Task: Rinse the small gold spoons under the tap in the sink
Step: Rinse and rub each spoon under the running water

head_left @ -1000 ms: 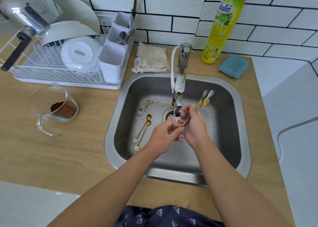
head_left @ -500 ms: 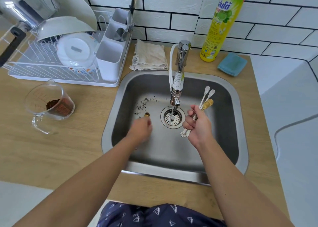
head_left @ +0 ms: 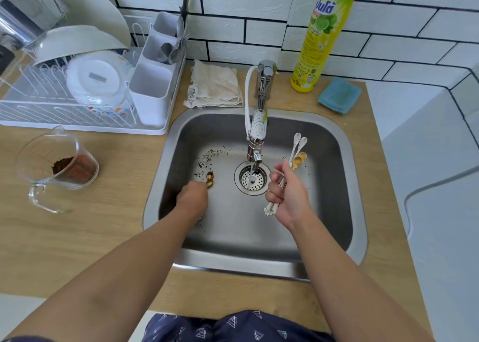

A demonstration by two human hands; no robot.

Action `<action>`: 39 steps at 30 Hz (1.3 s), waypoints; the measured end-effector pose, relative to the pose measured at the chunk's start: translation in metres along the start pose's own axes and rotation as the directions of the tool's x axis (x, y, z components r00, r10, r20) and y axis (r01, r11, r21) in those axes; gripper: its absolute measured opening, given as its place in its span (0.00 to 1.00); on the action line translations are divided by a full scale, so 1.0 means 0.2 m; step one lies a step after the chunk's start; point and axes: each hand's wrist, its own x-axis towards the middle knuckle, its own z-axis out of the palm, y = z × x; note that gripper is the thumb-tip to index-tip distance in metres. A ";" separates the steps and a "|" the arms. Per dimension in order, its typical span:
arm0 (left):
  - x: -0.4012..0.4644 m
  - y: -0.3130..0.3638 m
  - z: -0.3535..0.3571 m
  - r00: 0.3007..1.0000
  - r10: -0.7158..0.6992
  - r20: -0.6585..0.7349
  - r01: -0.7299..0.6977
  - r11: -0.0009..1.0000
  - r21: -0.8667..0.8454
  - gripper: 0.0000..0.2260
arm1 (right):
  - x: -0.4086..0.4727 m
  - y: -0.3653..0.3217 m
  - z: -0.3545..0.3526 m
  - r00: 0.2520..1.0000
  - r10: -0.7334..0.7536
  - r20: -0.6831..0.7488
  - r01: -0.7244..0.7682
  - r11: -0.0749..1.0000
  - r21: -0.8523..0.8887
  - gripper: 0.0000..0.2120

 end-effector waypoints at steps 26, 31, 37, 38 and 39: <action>-0.27 0.26 -0.25 0.988 0.136 -0.072 -0.118 0.365 -0.924 0.02 | 0.09 0.04 0.15 0.998 -0.057 -0.011 0.041 0.827 -0.561 0.04; -0.28 0.26 -0.24 0.986 0.156 -0.052 -0.106 0.364 -0.926 0.03 | 0.09 0.05 0.15 0.999 -0.019 0.046 0.044 0.754 -0.656 0.08; -0.30 0.26 -0.25 0.984 0.173 -0.036 -0.086 0.287 -0.954 0.04 | 0.09 0.05 0.13 0.998 -0.059 0.032 0.066 0.755 -0.652 0.08; -0.30 0.26 -0.26 0.984 0.175 -0.026 -0.074 0.274 -0.959 0.04 | 0.09 0.05 0.12 0.997 -0.050 0.053 0.072 0.763 -0.643 0.09; -0.30 0.25 -0.26 0.984 0.180 -0.015 -0.063 0.265 -0.962 0.04 | 0.08 0.04 0.11 0.996 -0.038 0.080 0.080 0.763 -0.641 0.09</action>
